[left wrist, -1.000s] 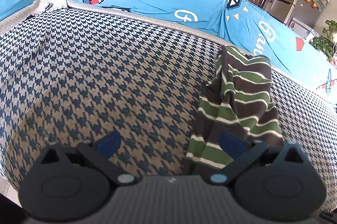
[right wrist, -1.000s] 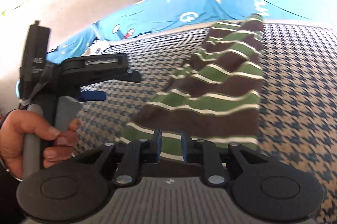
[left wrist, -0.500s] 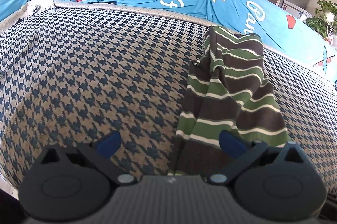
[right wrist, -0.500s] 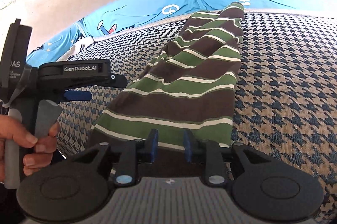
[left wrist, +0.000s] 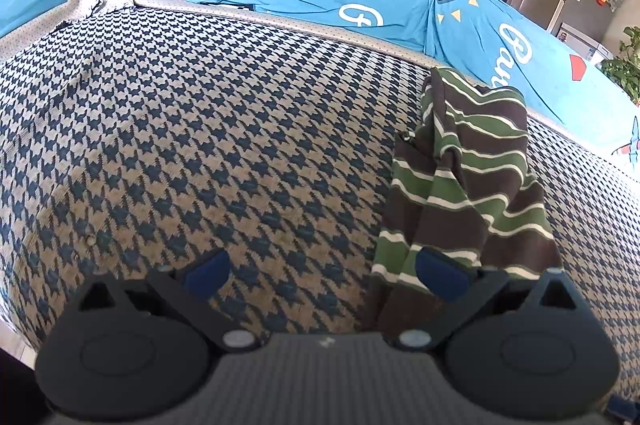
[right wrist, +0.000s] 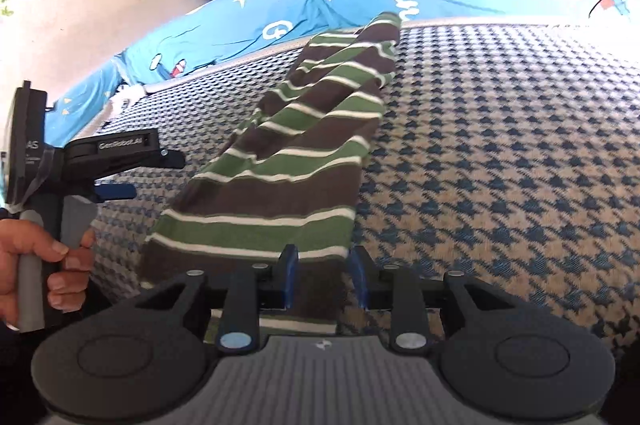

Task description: Fold clothes

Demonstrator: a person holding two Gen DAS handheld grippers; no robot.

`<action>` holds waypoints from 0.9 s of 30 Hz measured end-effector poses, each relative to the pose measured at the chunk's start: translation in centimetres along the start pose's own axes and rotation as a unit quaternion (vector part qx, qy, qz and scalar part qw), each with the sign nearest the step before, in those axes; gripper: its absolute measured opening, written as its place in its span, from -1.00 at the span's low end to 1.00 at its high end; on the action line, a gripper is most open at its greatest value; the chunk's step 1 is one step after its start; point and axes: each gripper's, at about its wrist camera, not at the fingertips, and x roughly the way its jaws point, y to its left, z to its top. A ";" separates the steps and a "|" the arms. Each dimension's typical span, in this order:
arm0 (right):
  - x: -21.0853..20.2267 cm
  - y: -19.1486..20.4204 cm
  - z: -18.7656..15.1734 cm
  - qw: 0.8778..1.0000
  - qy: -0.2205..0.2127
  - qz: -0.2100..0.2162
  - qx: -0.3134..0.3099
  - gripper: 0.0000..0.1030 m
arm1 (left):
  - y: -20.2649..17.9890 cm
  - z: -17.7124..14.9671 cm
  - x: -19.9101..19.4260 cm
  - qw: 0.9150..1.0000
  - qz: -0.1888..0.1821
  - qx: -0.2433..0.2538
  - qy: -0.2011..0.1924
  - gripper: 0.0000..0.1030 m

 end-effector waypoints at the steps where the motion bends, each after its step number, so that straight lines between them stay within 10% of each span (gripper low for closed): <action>1: 0.1 0.1 0.0 1.000 0.006 0.012 0.000 -0.42 | 0.0 0.0 -0.1 1.000 0.000 0.000 -0.002 1.00; 10: 1.9 4.1 -0.3 0.988 0.073 0.120 -0.063 -0.42 | 0.4 0.2 -0.9 1.000 0.001 -0.001 -0.016 1.00; 27: 6.9 14.8 -2.1 0.954 0.062 0.076 -0.284 0.05 | 2.1 0.4 -1.5 0.999 0.005 -0.020 -0.027 1.00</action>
